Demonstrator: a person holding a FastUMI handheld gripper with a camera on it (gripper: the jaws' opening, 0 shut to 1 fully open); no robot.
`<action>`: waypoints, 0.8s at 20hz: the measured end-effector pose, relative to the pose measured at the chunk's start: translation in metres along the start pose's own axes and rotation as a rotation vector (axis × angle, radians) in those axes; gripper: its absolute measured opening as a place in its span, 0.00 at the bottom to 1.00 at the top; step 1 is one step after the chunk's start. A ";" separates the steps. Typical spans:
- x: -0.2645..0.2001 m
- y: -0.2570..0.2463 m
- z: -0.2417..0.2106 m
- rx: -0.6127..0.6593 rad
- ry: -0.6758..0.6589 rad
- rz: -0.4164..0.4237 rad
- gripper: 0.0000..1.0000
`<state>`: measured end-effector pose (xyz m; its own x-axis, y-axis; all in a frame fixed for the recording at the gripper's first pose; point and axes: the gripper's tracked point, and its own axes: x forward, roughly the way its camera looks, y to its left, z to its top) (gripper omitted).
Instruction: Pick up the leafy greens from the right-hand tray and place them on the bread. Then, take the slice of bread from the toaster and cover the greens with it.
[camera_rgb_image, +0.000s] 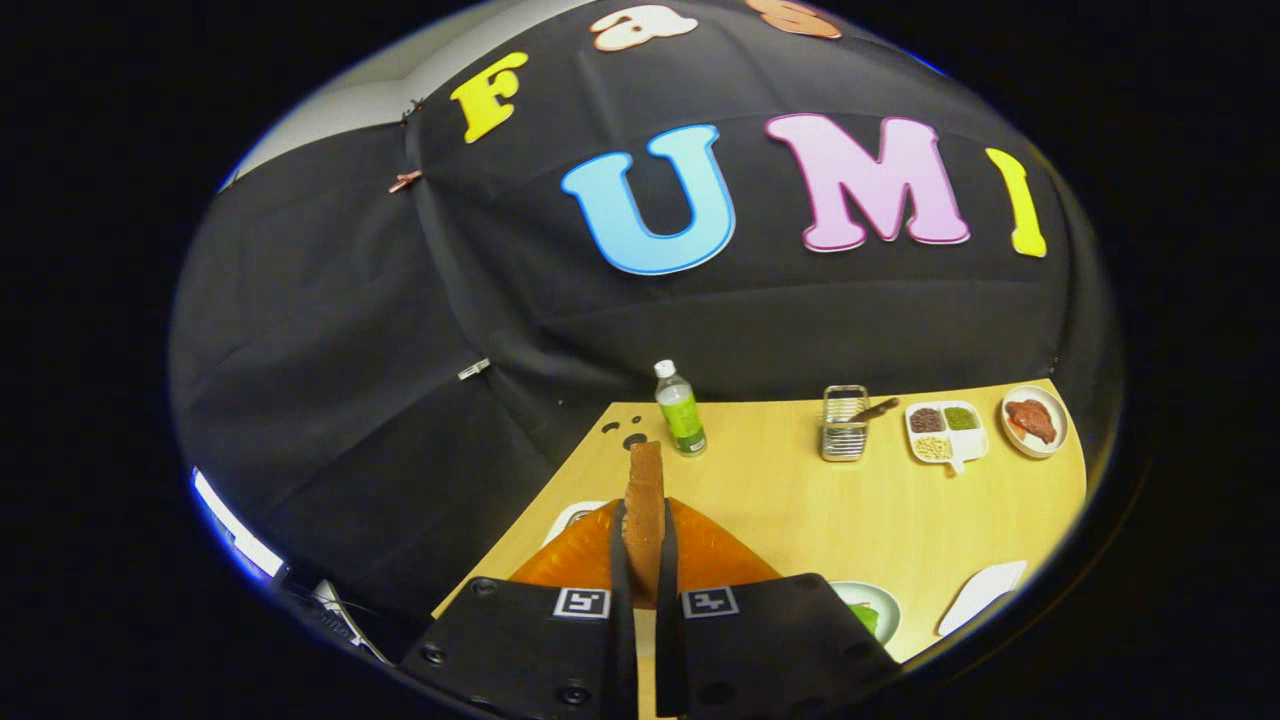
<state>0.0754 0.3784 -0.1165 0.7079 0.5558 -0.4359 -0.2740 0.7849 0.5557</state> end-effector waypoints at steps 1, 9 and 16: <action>-0.007 -0.017 -0.003 0.019 -0.001 -0.026 0.11; -0.027 -0.117 -0.089 0.198 0.075 -0.173 0.11; -0.005 -0.139 -0.170 0.459 0.158 -0.135 0.11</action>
<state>-0.0005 0.3125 -0.3117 0.6002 0.5200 -0.6078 0.1530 0.6712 0.7253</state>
